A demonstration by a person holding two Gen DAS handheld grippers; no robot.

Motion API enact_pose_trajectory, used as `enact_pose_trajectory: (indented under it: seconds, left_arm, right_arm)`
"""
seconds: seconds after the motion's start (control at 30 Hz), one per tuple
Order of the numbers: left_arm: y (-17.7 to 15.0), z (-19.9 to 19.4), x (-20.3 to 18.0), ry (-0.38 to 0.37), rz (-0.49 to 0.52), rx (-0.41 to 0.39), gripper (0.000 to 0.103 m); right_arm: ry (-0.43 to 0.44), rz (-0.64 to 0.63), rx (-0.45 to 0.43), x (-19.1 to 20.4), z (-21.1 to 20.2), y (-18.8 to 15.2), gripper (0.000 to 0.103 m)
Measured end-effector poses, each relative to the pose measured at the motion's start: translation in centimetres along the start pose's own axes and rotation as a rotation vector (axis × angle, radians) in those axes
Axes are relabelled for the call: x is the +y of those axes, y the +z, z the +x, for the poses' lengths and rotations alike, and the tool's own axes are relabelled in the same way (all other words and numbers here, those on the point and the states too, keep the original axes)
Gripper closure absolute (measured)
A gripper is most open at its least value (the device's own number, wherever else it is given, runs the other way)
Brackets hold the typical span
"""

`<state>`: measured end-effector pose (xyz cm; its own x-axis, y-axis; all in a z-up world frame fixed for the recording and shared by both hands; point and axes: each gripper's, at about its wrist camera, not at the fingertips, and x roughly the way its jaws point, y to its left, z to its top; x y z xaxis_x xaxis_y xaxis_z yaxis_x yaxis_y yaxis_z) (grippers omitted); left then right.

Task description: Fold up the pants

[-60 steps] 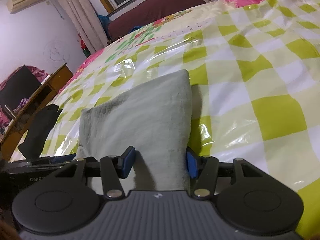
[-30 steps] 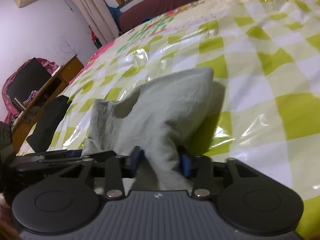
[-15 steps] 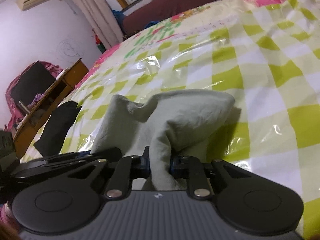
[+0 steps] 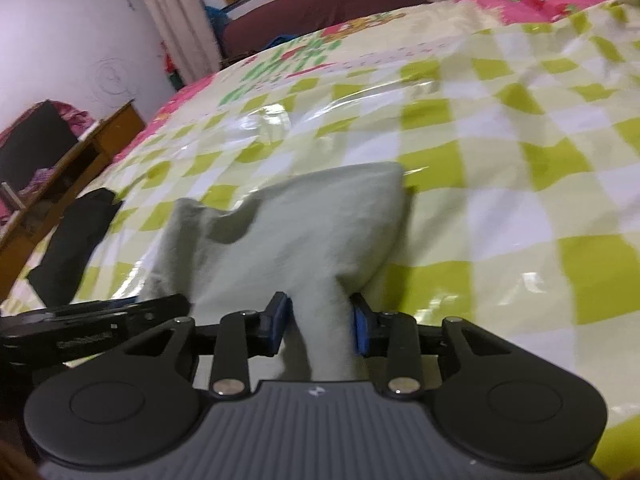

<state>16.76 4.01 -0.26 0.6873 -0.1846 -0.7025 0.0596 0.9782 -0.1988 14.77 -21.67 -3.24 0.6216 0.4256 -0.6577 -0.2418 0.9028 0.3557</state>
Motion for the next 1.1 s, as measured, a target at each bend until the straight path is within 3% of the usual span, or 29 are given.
enact_pose_trajectory:
  seconds: [0.17,0.4,0.77,0.8,1.03,1.1]
  left_arm:
    - [-0.1,-0.4,0.0,0.020,-0.001,-0.008,0.054]
    - [-0.6,-1.2,-2.2,0.106,0.128,-0.046,0.054]
    - [-0.5,-1.1,-2.0,0.123,0.120,-0.041,0.046]
    - [-0.5,-1.1,-2.0,0.125,0.119,-0.043,0.044]
    - [-0.4,-0.7,-1.4,0.120,0.058,-0.045,0.000]
    - [-0.4,-0.8,-1.7,0.142,0.072,-0.063,0.000]
  right_arm:
    - [-0.049,0.018,-0.026,-1.0,-1.4,-0.1,0.067]
    - [-0.075,-0.037,-0.067,-0.2,-2.7,-0.4,0.066]
    - [-0.081,-0.026,-0.070,-0.2,-2.9,-1.0,0.066]
    - [-0.080,-0.030,-0.067,-0.1,-2.8,-1.0,0.066]
    - [-0.072,-0.043,-0.044,0.1,-2.1,-1.5,0.066]
    - [-0.072,-0.042,-0.044,0.1,-2.1,-1.5,0.066]
